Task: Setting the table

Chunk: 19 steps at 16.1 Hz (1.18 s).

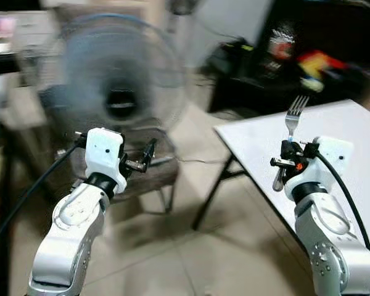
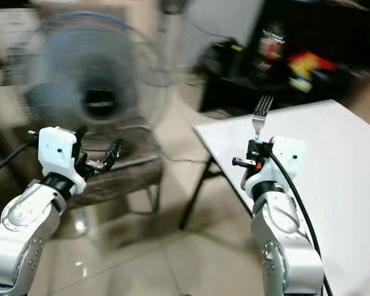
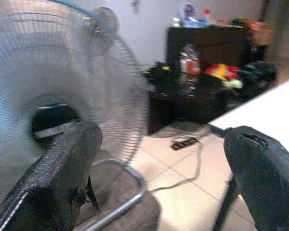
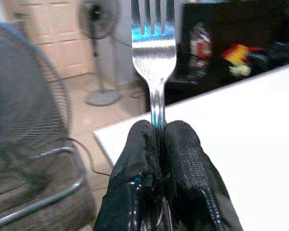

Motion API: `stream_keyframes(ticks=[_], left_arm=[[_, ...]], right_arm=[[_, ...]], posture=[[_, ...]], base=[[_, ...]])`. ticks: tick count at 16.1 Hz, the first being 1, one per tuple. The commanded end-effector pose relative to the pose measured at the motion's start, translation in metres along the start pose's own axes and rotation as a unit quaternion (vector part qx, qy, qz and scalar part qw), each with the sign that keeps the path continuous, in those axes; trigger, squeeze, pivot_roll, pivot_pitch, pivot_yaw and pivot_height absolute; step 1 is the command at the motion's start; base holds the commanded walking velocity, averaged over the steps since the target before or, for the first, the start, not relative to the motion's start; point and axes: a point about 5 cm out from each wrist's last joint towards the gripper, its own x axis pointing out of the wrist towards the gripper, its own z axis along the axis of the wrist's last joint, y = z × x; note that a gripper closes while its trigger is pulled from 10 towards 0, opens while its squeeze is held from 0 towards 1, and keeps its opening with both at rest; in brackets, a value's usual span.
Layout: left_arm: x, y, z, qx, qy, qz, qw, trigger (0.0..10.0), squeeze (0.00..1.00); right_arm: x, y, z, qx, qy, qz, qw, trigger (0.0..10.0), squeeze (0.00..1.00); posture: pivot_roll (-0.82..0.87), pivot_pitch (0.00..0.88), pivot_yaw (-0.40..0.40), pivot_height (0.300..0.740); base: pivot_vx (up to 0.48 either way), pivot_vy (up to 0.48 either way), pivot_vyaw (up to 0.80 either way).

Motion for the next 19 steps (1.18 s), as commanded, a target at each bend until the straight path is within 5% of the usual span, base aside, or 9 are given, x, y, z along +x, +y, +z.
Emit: stream_keyframes(ticks=[1, 8, 19], left_arm=[[0.004, -0.001, 0.003, 0.0, -0.006, -0.01, 1.0, 10.0, 0.0], [0.017, -0.005, 0.006, -0.003, -0.018, -0.039, 0.999, 10.0, 0.0], [0.026, -0.005, 0.005, 0.001, -0.02, -0.055, 0.998, 10.0, 0.0]], right_arm=[[-0.001, -0.005, -0.001, -0.005, 0.005, -0.017, 1.0, 10.0, 0.0], [-0.007, -0.008, 0.001, -0.007, 0.003, -0.038, 0.999, 10.0, 0.0], [-0.011, -0.011, 0.001, -0.007, 0.011, -0.052, 0.999, 10.0, 0.0]], posture=[[0.07, 0.0, -0.088, 0.74], [0.02, 0.0, -0.043, 0.74], [0.0, 0.0, -0.026, 0.74]], base=[[0.0, 0.0, -0.8], [0.0, 0.0, -0.8], [0.0, 0.357, -0.8]])
